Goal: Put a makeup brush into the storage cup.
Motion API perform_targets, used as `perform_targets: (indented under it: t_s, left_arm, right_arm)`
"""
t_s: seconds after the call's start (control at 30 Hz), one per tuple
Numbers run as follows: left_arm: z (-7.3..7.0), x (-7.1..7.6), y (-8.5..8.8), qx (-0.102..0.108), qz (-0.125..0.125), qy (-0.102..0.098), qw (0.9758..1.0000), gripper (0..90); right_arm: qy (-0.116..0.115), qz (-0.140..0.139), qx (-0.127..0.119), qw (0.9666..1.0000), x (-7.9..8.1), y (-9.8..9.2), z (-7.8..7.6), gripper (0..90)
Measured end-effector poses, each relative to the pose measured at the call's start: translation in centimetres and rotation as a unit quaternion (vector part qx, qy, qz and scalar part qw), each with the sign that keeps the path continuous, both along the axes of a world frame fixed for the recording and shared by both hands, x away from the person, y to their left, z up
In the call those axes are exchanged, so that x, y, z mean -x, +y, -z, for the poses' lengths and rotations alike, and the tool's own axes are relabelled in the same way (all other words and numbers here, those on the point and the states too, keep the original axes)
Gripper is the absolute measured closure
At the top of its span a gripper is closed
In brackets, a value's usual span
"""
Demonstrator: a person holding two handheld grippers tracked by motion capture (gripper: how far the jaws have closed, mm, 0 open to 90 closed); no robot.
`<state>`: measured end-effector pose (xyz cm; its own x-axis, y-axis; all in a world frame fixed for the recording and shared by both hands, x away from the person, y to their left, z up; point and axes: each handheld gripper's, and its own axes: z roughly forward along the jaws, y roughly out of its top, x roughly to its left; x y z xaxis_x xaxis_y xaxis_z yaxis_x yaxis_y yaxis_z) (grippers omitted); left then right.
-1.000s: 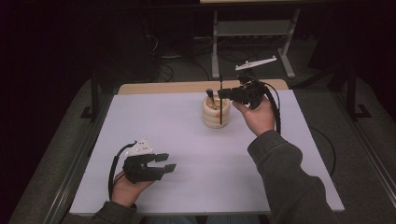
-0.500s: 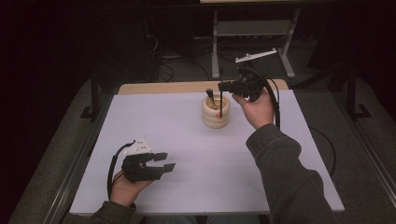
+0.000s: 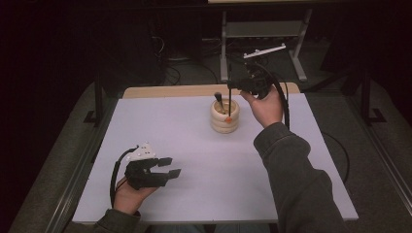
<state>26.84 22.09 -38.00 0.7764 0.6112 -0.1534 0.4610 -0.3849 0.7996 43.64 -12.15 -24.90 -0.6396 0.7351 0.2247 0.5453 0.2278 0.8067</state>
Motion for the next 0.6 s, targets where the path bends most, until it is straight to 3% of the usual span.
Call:
perform_targets:
  t_s: [0.6]
  left_arm:
    - [-0.1, 0.0, 0.4, 0.006, -0.011, 0.0, 0.9999, 40.7]
  right_arm:
    - [-0.003, 0.02, 0.008, 0.9998, -2.0, 0.6, -0.8, 84.5]
